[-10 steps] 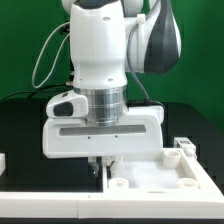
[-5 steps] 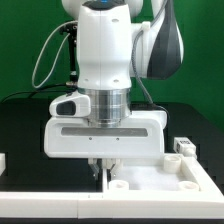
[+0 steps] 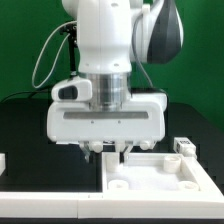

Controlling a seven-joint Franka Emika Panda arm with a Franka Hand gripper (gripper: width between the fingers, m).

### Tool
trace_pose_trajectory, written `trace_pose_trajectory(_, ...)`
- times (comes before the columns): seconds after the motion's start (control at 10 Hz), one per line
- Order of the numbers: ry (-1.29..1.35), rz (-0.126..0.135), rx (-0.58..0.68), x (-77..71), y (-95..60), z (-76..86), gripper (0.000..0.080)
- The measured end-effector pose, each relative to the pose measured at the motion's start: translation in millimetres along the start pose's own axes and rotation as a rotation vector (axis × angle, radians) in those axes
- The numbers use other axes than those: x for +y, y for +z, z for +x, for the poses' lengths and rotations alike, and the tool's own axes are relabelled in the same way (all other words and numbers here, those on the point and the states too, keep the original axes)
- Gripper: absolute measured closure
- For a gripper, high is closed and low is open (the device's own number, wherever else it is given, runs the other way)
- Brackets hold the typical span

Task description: Assemble one leg

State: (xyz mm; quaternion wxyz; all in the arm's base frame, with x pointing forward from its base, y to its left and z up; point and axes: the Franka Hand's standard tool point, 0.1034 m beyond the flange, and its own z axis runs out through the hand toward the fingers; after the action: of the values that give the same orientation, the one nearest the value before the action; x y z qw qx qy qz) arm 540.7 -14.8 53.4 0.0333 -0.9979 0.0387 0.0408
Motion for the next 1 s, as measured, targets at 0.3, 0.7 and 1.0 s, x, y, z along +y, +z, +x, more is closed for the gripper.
trace_pose_trajectory(0.3,0.008,0.024,-0.089,-3.9,-16.1,-12.6,0.0157)
trace_pose_trajectory(0.7,0.042,0.025,-0.382,-17.5,-10.7,-32.6,0.015)
trace_pose_trajectory(1.0,0.046,-0.017,-0.63,-31.4,0.1,-65.8,0.015)
